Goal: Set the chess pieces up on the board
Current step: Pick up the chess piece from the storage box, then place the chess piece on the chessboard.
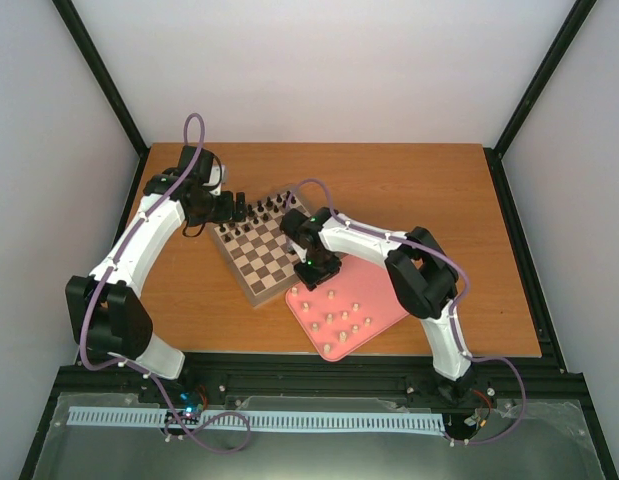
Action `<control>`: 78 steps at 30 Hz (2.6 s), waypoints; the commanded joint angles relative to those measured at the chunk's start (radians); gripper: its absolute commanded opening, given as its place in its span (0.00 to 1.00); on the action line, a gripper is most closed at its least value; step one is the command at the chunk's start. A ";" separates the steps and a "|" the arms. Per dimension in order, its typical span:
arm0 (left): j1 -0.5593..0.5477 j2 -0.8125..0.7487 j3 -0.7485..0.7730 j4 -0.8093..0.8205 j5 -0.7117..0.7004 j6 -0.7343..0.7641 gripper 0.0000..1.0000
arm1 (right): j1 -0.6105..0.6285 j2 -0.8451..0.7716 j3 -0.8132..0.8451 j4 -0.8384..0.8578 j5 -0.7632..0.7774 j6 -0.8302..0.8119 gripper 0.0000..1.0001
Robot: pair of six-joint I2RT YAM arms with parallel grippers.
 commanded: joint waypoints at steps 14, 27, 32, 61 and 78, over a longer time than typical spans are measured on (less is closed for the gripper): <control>0.006 0.001 0.027 0.002 0.005 0.002 1.00 | -0.009 0.026 0.038 0.007 0.040 0.028 0.28; 0.006 -0.004 0.021 0.001 0.005 0.002 1.00 | -0.009 -0.013 0.091 -0.059 0.063 0.027 0.10; 0.007 -0.001 0.027 -0.001 0.006 0.002 1.00 | -0.009 -0.015 0.272 -0.159 0.085 0.011 0.10; 0.006 0.007 0.029 -0.005 0.000 0.004 1.00 | -0.046 0.233 0.526 -0.144 0.088 -0.029 0.10; 0.006 0.017 0.031 0.000 0.002 0.005 1.00 | -0.048 0.267 0.534 -0.118 0.136 -0.014 0.11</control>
